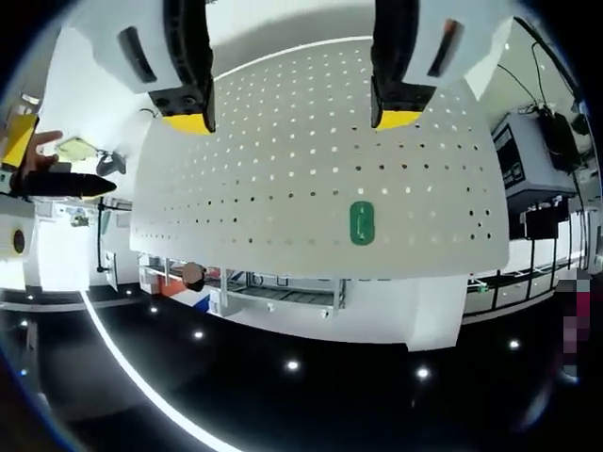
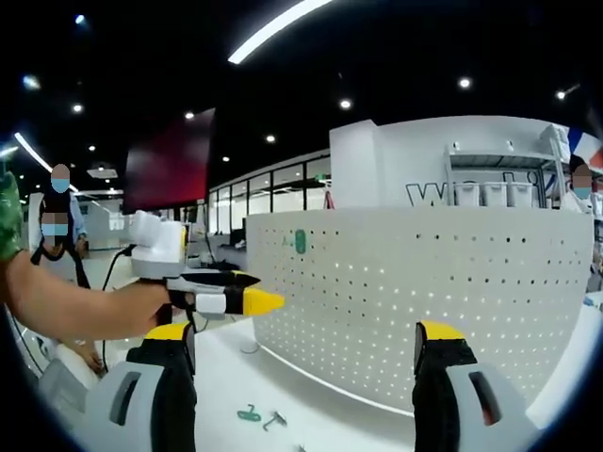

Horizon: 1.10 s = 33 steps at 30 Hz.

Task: Insert the hook assembly into the mounting plate slot until the hook locks in place.

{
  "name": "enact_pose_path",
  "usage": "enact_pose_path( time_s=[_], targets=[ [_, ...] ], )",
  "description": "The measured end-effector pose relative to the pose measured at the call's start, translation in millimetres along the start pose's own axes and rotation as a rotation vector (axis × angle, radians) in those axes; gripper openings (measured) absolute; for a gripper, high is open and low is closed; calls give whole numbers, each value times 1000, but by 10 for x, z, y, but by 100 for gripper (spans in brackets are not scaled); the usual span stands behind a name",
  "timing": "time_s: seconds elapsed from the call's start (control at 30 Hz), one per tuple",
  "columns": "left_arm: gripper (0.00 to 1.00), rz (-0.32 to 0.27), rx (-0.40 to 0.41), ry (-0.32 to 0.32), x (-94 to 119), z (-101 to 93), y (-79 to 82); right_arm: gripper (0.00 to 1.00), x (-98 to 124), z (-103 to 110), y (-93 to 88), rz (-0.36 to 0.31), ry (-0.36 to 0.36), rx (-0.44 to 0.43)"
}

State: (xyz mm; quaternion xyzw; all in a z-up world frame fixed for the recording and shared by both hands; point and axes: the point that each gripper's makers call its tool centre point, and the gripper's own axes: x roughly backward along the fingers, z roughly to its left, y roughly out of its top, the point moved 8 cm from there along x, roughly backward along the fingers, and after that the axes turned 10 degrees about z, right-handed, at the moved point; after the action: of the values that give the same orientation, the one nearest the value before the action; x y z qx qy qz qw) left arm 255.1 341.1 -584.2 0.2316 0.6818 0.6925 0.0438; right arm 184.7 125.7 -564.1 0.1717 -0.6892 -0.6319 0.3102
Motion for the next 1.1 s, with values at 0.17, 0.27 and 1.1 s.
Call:
enact_pose_path(
  time_s=[0.17,0.27,1.1],
  targets=[
    [71,13,-6,-10,72,-39,-73,99,47,31,-2,-1,2,3],
    [71,19,0,-14,135,-47,-126,99,81,41,5,-5,0,5],
    [69,101,35,-36,601,-168,-674,99,210,184,-44,0,2,11]
  ],
)
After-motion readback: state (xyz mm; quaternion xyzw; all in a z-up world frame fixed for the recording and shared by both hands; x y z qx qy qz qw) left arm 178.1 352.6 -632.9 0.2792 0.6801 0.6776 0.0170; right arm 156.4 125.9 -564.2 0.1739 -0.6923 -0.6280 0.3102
